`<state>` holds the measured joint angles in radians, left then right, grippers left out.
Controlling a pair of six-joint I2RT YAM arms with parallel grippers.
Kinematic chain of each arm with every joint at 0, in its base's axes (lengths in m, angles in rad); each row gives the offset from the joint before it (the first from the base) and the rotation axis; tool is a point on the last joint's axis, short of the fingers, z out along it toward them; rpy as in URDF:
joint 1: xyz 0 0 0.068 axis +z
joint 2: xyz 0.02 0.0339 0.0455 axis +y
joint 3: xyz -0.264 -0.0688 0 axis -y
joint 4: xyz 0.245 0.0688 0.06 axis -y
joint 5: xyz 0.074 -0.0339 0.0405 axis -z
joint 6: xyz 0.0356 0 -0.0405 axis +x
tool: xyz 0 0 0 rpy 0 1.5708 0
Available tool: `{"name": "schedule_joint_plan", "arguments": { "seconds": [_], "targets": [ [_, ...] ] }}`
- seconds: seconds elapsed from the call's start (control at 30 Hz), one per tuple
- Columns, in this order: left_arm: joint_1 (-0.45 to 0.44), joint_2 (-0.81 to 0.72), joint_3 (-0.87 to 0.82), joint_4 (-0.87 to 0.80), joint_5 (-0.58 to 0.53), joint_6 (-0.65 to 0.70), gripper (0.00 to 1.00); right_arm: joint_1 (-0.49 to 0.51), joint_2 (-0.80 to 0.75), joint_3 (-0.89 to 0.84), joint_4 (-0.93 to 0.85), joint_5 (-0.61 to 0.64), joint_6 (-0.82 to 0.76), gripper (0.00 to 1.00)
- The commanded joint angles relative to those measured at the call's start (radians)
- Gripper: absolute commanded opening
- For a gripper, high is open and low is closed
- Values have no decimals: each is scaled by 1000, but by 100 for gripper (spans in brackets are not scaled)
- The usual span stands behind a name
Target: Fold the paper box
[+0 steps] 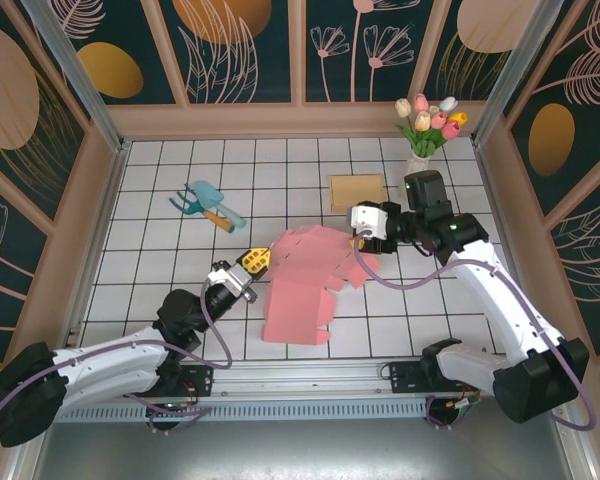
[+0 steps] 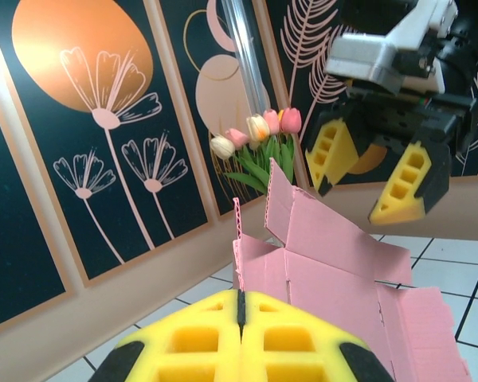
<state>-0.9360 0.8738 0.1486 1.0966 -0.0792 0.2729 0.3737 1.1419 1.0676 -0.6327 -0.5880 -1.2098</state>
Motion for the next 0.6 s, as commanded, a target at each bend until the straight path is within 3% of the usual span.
{"name": "schedule_joint_plan", "arguments": {
  "seconds": [0.0, 0.3, 0.57],
  "targets": [
    [0, -18, -1, 45, 0, 12, 0, -4, 23, -34, 21, -69, -3, 56],
    [-1, -7, 0, 46, 1, 11, 0, -5, 52, -50, 31, -52, -7, 52],
    [0, -29, -6, 51, 7, 4, 0, -1, 52, -63, 27, -52, -10, 38]
  ]
}}
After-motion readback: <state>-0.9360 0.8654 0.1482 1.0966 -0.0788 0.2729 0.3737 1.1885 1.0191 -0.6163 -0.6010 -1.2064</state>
